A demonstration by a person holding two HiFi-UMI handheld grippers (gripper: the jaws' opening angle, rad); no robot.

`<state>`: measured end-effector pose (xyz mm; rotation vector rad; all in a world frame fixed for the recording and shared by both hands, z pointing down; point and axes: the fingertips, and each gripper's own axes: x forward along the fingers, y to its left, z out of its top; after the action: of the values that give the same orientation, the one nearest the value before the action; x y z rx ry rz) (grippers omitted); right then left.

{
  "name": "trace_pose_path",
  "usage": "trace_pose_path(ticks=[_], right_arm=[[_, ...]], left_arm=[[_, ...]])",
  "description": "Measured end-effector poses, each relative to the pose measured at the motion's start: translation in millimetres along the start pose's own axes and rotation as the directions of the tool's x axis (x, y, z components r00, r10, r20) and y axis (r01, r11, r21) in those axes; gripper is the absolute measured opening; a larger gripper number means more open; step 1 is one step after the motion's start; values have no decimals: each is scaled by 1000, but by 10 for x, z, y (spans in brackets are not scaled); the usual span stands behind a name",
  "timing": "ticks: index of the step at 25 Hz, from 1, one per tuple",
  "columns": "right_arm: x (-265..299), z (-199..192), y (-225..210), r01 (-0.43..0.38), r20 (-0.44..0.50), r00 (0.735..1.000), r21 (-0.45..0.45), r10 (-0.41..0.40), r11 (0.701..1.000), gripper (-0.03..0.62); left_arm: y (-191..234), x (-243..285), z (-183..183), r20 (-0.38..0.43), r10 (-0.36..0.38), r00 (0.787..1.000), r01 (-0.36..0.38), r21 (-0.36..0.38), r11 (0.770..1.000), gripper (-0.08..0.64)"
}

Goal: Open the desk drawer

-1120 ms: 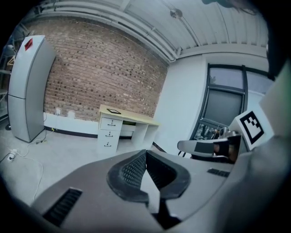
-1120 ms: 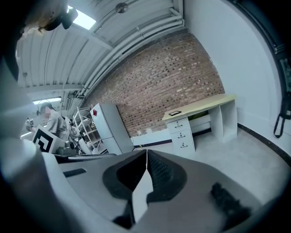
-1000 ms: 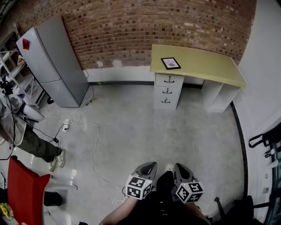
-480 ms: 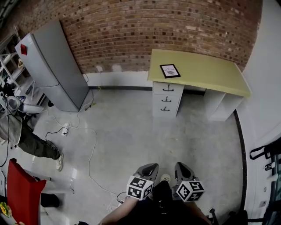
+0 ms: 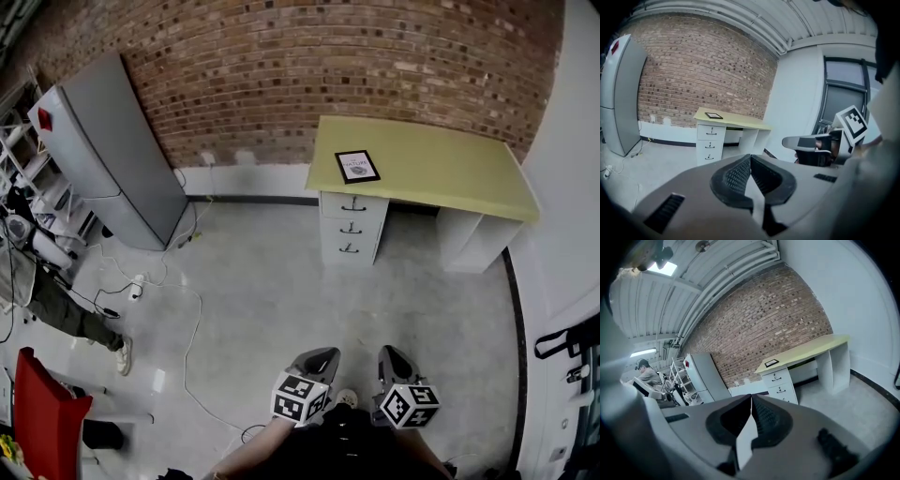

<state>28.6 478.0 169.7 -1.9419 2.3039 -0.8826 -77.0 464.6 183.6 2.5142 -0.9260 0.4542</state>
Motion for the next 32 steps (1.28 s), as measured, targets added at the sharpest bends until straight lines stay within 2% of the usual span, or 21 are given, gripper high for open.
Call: trace_pose_path(ticks=[12, 18, 26, 32], right_arm=[[369, 259, -476, -16, -19, 1000, -12, 15, 1000, 14], [373, 171, -526, -22, -37, 999, 11, 23, 1000, 14], [374, 83, -462, -58, -73, 996, 23, 60, 998, 14], [500, 156, -592, -33, -69, 997, 42, 35, 999, 14]], left_arm=[[122, 568, 160, 11, 50, 999, -50, -41, 998, 11], [67, 562, 192, 39, 71, 997, -68, -80, 994, 11], [117, 498, 97, 18, 112, 993, -109, -134, 985, 11], [211, 646, 174, 19, 108, 994, -104, -148, 984, 9]])
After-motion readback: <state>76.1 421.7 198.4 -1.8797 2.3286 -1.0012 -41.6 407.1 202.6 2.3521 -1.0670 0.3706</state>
